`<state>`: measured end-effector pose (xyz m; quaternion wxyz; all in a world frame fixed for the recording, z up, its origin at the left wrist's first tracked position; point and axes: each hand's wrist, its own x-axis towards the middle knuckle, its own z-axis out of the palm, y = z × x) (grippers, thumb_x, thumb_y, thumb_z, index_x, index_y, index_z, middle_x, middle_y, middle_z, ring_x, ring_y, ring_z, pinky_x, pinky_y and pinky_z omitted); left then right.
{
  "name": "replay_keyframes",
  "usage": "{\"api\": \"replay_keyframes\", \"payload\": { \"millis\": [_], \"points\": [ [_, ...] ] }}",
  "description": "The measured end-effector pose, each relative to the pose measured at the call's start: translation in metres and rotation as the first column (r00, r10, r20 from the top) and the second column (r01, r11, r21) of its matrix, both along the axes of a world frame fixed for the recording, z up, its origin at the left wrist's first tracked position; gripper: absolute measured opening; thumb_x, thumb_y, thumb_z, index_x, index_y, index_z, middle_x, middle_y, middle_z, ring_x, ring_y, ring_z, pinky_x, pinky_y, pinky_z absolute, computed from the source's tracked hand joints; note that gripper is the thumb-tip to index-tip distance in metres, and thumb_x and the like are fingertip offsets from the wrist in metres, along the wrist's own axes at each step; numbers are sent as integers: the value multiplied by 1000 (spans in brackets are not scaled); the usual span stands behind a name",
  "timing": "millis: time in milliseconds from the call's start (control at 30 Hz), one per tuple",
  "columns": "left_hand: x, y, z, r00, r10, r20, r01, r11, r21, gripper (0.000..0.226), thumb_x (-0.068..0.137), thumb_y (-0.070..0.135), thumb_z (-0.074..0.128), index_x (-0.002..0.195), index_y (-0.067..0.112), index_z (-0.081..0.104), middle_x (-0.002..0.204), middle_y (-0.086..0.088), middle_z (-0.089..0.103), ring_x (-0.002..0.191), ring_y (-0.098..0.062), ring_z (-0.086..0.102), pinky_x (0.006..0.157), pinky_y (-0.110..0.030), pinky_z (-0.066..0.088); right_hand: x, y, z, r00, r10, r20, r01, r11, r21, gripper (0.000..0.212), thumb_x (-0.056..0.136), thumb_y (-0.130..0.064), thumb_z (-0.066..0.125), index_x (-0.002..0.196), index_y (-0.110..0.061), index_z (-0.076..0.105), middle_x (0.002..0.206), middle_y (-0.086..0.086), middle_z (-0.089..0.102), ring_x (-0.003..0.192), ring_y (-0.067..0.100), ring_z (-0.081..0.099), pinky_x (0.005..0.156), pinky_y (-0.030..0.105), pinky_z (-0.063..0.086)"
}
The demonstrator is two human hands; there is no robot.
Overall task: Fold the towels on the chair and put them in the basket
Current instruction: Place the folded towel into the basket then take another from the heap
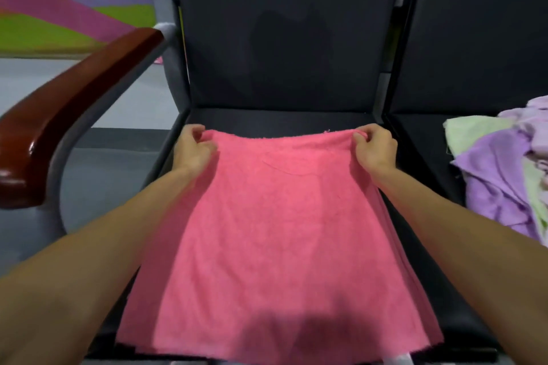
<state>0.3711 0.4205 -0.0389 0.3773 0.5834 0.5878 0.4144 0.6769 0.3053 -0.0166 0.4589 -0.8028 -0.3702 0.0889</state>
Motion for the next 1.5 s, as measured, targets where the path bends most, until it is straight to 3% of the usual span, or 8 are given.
{"api": "replay_keyframes", "payload": {
  "millis": [100,233,433,600,900,1100,1300,1500],
  "points": [
    [4,-13,11,990,-139,-35,140,990,17,59,85,0,63,138,20,44,128,2,51,117,-13,54,103,-31,43,0,2,-1,993,112,-48,-111,993,31,34,93,-9,57,126,-12,60,127,4,63,120,17,58,104,24,40],
    [-9,-67,15,865,-365,-343,414,907,81,37,88,-4,58,122,9,60,136,1,46,123,-12,50,99,-8,34,-7,-30,-4,931,346,118,-331,935,-130,36,92,-11,61,127,-17,60,130,3,61,120,16,57,100,20,39],
    [-36,-144,30,455,-563,-691,675,723,-145,25,84,30,66,108,23,66,104,-5,47,105,-18,44,99,-30,36,-25,-119,13,770,558,310,-490,828,-272,7,84,-12,70,89,-16,72,84,-7,59,78,12,56,75,19,38],
    [-46,-205,53,424,-698,-577,766,616,-182,21,84,23,74,83,25,52,78,6,58,65,-6,52,62,-22,45,-47,-182,35,613,765,197,-634,625,-455,9,81,-22,76,77,-16,70,72,-6,69,66,8,61,64,20,45],
    [-58,-226,30,90,-573,-815,862,454,-224,39,74,24,78,90,28,42,95,9,40,91,-13,40,81,-30,41,-67,-223,17,349,913,212,-615,393,-684,51,63,-43,86,90,-22,48,89,-8,47,83,16,44,75,32,43],
    [-52,-216,32,175,-646,-743,835,497,-236,28,86,7,57,82,33,45,92,7,52,83,-17,52,77,-33,46,-67,-218,17,270,922,279,-571,386,-724,29,81,-29,74,98,-22,51,98,-8,50,90,12,46,73,29,38],
    [-33,-207,41,258,-673,-693,757,586,-288,16,96,9,46,90,22,38,81,-3,53,70,-18,46,67,-36,41,-50,-196,27,361,899,247,-579,423,-697,6,91,-16,59,91,-11,63,79,-4,56,74,15,48,70,28,37],
    [-24,-196,37,352,-681,-642,758,610,-232,12,101,30,45,100,21,39,86,2,59,70,-8,51,65,-27,43,-39,-179,11,542,824,164,-617,523,-589,29,93,-26,62,68,-32,47,65,-12,47,60,2,42,58,19,34]
  ]
}}
